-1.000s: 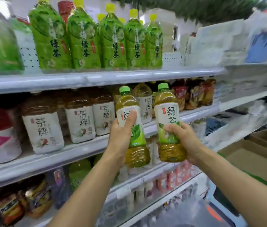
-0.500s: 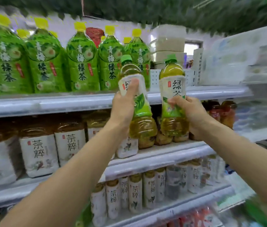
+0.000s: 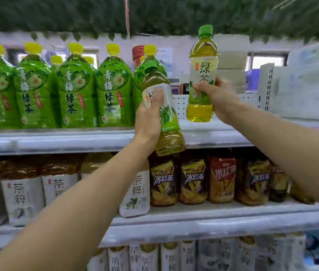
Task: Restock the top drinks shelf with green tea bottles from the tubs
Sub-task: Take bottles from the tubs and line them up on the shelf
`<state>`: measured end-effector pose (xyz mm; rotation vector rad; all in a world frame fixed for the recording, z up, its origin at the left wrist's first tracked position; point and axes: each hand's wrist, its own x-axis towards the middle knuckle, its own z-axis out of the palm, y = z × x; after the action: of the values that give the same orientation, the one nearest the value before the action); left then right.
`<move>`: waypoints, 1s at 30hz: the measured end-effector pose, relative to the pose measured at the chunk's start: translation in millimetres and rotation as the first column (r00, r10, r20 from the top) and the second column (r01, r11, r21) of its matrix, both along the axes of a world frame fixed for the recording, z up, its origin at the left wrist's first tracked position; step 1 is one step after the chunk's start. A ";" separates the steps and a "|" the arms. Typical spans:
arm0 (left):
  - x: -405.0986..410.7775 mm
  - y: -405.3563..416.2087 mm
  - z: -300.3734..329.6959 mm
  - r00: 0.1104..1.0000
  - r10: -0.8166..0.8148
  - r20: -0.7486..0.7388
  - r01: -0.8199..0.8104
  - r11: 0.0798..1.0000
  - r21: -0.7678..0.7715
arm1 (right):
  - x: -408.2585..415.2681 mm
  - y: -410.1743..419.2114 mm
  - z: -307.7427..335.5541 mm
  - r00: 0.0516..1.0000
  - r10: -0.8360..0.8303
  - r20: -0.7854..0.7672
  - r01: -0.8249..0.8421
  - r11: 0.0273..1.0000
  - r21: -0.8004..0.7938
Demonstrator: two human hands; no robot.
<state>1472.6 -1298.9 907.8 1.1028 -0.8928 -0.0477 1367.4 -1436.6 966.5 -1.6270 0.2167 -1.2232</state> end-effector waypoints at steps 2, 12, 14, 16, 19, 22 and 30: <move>8.8 -2.6 -2.2 0.999 -0.035 -0.037 0.033 0.998 -0.054 | 10.7 -15.3 -4.0 0.998 -0.026 -0.051 0.026 1.000 0.000; 17.4 -9.2 -4.4 0.998 -0.062 -0.034 0.058 0.994 -0.098 | 9.7 -36.5 -8.0 0.894 -0.114 -0.433 0.043 0.985 -0.170; 17.4 -11.3 -6.8 0.998 -0.058 -0.022 0.056 0.993 -0.107 | 7.9 -39.9 -13.8 0.814 -0.265 -0.517 0.119 0.947 -0.297; 17.0 -14.5 -9.4 0.999 -0.050 -0.005 0.050 0.994 -0.101 | 10.4 -42.6 -15.9 0.816 -0.281 -0.505 0.137 0.943 -0.304; 15.2 -16.9 -9.3 0.999 -0.051 0.010 0.051 0.996 -0.066 | 19.5 -42.6 -12.1 0.805 -0.260 -0.533 0.114 0.950 -0.292; 15.9 -15.7 -8.9 0.998 -0.048 0.028 0.050 0.997 -0.058 | 34.1 -46.0 -8.5 0.781 -0.263 -0.566 0.111 0.951 -0.289; 13.7 -10.4 -7.4 0.996 -0.079 0.032 0.081 0.995 -0.051 | 52.3 -53.8 -8.2 0.762 -0.229 -0.606 0.094 0.965 -0.246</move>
<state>1486.3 -1309.3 900.4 1.0213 -0.9600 -0.0741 1419.7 -1490.4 958.3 -2.2055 0.6900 -0.7885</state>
